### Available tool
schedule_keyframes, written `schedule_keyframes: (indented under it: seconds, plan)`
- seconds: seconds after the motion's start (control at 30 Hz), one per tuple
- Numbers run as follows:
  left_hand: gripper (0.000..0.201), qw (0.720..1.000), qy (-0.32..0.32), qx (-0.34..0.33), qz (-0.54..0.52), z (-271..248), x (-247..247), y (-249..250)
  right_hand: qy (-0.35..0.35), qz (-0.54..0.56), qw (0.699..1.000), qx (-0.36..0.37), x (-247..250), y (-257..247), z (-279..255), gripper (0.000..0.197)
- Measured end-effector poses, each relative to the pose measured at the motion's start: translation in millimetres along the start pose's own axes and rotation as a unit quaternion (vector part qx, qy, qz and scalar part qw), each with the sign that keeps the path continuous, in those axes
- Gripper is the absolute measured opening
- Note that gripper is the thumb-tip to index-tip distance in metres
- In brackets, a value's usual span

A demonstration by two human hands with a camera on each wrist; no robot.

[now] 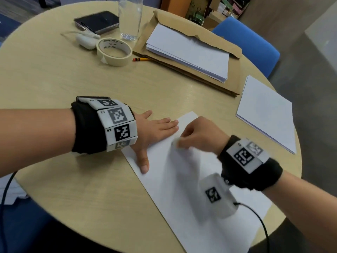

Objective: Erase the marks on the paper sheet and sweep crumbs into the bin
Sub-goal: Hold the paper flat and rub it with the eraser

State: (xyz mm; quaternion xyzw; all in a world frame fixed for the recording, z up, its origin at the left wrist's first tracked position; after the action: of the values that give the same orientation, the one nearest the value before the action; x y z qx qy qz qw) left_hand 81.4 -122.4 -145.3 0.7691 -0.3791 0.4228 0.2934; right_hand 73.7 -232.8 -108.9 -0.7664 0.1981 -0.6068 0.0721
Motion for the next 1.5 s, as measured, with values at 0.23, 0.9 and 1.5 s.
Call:
schedule_keyframes:
  seconds: [0.23, 0.9, 1.5]
  plan:
    - [0.137, 1.000, -0.003, 0.004, 0.009, 1, -1, -1, 0.068, -0.038, 0.997, 0.013, 13, 3, 3, 0.018]
    - [0.136, 1.000, -0.006, 0.008, 0.003, 0, 0, 0, 0.044, -0.017, 0.997, -0.057, 31, 32, 25, 0.013]
    - [0.136, 1.000, -0.006, 0.008, -0.005, -1, 0, 1, 0.084, -0.020, 0.995, -0.044, 27, 28, 21, 0.018]
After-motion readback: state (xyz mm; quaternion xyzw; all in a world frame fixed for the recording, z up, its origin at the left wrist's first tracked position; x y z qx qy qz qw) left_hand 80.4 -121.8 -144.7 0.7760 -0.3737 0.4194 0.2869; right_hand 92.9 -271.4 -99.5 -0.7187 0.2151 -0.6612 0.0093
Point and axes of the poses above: each hand's wrist, its own z-axis towards the middle knuckle, its own x-axis out of the back of the hand, y = z × x, the point moved 7 cm from there along z, towards the middle knuckle, and after that the axes turned 12 degrees about y, right-handed, at the moved point
